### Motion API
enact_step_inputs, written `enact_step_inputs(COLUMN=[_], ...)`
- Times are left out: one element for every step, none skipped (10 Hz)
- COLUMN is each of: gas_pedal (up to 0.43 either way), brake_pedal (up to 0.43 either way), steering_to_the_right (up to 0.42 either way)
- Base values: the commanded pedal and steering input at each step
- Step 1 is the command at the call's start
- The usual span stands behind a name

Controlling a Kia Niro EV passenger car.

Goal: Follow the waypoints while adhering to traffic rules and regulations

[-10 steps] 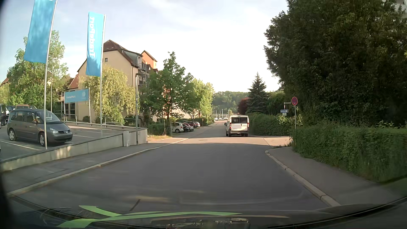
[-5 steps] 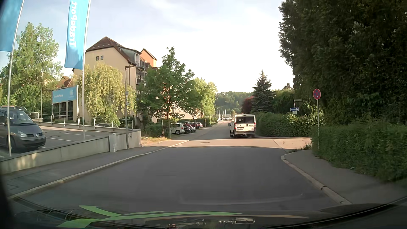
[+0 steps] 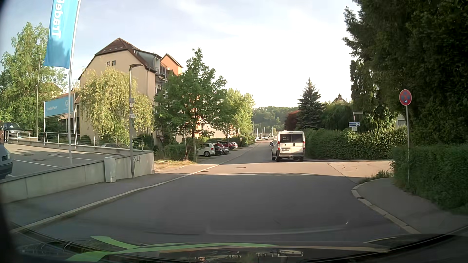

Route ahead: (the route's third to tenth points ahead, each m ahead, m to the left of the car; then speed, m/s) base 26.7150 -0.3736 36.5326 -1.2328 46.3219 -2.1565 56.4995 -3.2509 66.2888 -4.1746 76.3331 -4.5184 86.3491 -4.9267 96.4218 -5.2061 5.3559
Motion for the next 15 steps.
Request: enact_step_inputs(gas_pedal=[0.0, 0.0, 0.0, 0.0, 0.0, 0.0, 0.0, 0.0, 0.0, 0.0, 0.0, 0.0, 0.0, 0.0, 0.0], brake_pedal=[0.091, 0.091, 0.104, 0.116, 0.122, 0.11, 0.061, 0.0, 0.0, 0.0, 0.0, 0.0, 0.0, 0.0, 0.0], steering_to_the_right=[-0.029, -0.028, -0.027, -0.027, -0.027, -0.027, -0.027, -0.027, -0.027, -0.027, -0.027, -0.028, -0.028, -0.031, -0.034])
